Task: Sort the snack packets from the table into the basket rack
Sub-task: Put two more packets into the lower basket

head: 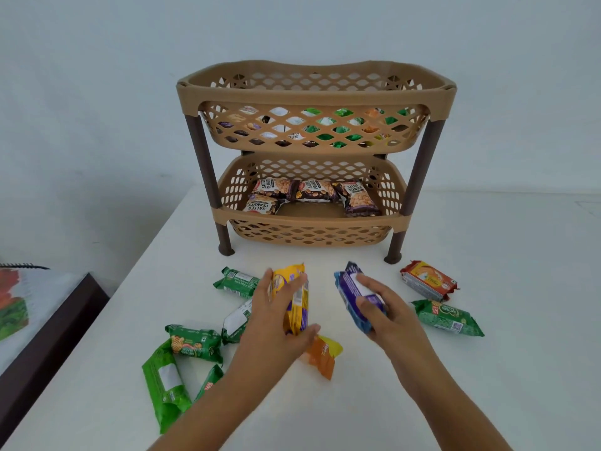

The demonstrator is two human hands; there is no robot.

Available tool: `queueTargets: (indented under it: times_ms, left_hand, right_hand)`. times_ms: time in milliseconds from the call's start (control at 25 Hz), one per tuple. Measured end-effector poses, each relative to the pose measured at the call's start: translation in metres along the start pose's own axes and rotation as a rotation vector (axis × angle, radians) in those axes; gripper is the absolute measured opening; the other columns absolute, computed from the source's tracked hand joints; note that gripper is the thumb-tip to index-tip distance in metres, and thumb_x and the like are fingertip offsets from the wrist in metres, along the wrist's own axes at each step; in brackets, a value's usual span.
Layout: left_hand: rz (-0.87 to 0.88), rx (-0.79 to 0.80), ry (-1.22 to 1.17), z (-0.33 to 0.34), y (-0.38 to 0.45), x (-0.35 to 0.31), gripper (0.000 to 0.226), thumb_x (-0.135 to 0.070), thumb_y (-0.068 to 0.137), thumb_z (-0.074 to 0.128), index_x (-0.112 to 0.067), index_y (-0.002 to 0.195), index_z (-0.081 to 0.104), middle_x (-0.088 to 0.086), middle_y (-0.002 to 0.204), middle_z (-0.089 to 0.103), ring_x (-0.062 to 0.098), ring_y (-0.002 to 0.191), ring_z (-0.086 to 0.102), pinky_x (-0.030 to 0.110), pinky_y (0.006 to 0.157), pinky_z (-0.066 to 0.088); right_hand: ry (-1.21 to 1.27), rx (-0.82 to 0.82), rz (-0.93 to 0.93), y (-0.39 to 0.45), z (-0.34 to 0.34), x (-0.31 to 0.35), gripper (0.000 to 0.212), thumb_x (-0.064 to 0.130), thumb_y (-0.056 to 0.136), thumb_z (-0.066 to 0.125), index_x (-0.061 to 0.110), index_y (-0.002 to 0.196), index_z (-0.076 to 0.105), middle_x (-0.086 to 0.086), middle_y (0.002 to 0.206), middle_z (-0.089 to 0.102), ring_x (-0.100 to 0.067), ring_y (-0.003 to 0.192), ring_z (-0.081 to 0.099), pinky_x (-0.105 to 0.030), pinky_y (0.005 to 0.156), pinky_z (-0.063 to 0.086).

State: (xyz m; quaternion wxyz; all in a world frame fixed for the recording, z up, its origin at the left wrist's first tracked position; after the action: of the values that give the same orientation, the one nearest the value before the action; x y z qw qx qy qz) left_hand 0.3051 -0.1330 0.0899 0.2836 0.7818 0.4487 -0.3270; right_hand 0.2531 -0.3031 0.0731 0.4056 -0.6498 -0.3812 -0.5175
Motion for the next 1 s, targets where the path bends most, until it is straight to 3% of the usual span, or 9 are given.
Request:
queueTargets:
  times_ms: [120,280,360,520,640,760,880,1000]
  left_hand:
    - [0.052,-0.073,0.005,-0.018,0.047,-0.009,0.065,-0.032,0.080,0.068,-0.054,0.127,0.029,-0.006,0.154,0.001,0.015,0.136,0.022,0.015,0.092,0.032]
    - [0.111,-0.119,0.038,-0.036,0.128,-0.015,0.066,-0.028,0.078,0.070,-0.038,0.134,0.036,0.007,0.153,0.007,0.024,0.139,0.020,0.021,0.098,0.033]
    - [0.069,-0.114,0.095,-0.040,0.172,-0.009,0.068,-0.029,0.078,0.071,-0.036,0.135,0.036,0.012,0.153,0.007,0.029,0.137,0.024,0.026,0.100,0.035]
    - [-0.047,0.022,0.234,-0.031,0.241,0.025,0.070,-0.031,0.077,0.071,-0.035,0.137,0.034,0.014,0.151,0.010,0.033,0.137,0.026,0.035,0.105,0.034]
    - [-0.129,0.201,0.427,-0.011,0.268,0.052,0.071,-0.030,0.077,0.071,-0.033,0.138,0.033,0.014,0.150,0.014,0.036,0.130,0.034,0.036,0.098,0.039]
    - [-0.132,0.314,0.547,-0.003,0.280,0.051,0.074,-0.030,0.078,0.070,-0.030,0.140,0.030,0.016,0.147,0.015,0.037,0.125,0.040,0.036,0.092,0.041]
    - [-0.155,0.459,0.702,0.017,0.281,0.067,0.076,-0.032,0.079,0.069,-0.030,0.142,0.027,0.017,0.153,0.002,0.039,0.136,0.026,0.043,0.104,0.034]
    - [-0.234,0.552,0.782,0.033,0.279,0.091,0.079,-0.042,0.081,0.064,-0.031,0.145,0.019,0.016,0.156,-0.004,0.038,0.141,0.012,0.048,0.109,0.027]
  right_hand:
    - [0.050,-0.027,-0.032,0.036,0.001,0.028,0.023,0.031,0.090,0.056,0.051,0.099,0.053,0.011,0.116,0.042,-0.006,0.088,0.053,-0.026,0.075,0.054]
    - [0.119,-0.058,-0.095,0.100,-0.002,0.062,0.027,0.031,0.090,0.055,0.039,0.116,0.057,0.007,0.123,0.042,-0.014,0.110,0.048,-0.029,0.083,0.052]
    - [0.071,-0.066,-0.103,0.136,-0.001,0.073,0.031,0.031,0.091,0.055,0.034,0.121,0.055,0.007,0.123,0.043,-0.013,0.111,0.047,-0.024,0.076,0.052]
    - [-0.198,-0.027,-0.056,0.206,0.016,0.075,0.034,0.031,0.092,0.052,0.028,0.127,0.053,0.000,0.134,0.048,-0.014,0.107,0.046,-0.028,0.082,0.049]
    - [-0.456,0.066,-0.058,0.243,0.039,0.075,0.040,0.032,0.093,0.050,0.023,0.131,0.051,-0.003,0.141,0.047,-0.022,0.120,0.049,-0.030,0.090,0.046]
    - [-0.722,0.175,-0.086,0.253,0.062,0.084,0.043,0.030,0.094,0.046,0.017,0.136,0.046,-0.009,0.139,0.049,-0.026,0.119,0.051,-0.029,0.089,0.043]
    - [-1.120,0.406,-0.105,0.259,0.088,0.065,0.039,0.027,0.097,0.039,0.009,0.130,0.052,-0.015,0.133,0.053,-0.028,0.117,0.051,-0.034,0.091,0.042]
    - [-1.211,0.544,-0.094,0.265,0.107,0.040,0.037,0.023,0.099,0.034,0.005,0.126,0.053,-0.018,0.127,0.055,-0.030,0.113,0.052,-0.031,0.078,0.037]
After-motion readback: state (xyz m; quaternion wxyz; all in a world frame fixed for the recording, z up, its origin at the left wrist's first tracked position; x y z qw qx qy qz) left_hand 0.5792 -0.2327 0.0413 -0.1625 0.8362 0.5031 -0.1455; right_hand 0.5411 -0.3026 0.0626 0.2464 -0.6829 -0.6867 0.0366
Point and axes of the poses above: each hand's wrist, its own y-axis towards the middle knuckle, its own z-axis out of the palm, x = y × z, the point moved 8 cm from there along y, towards the middle knuckle
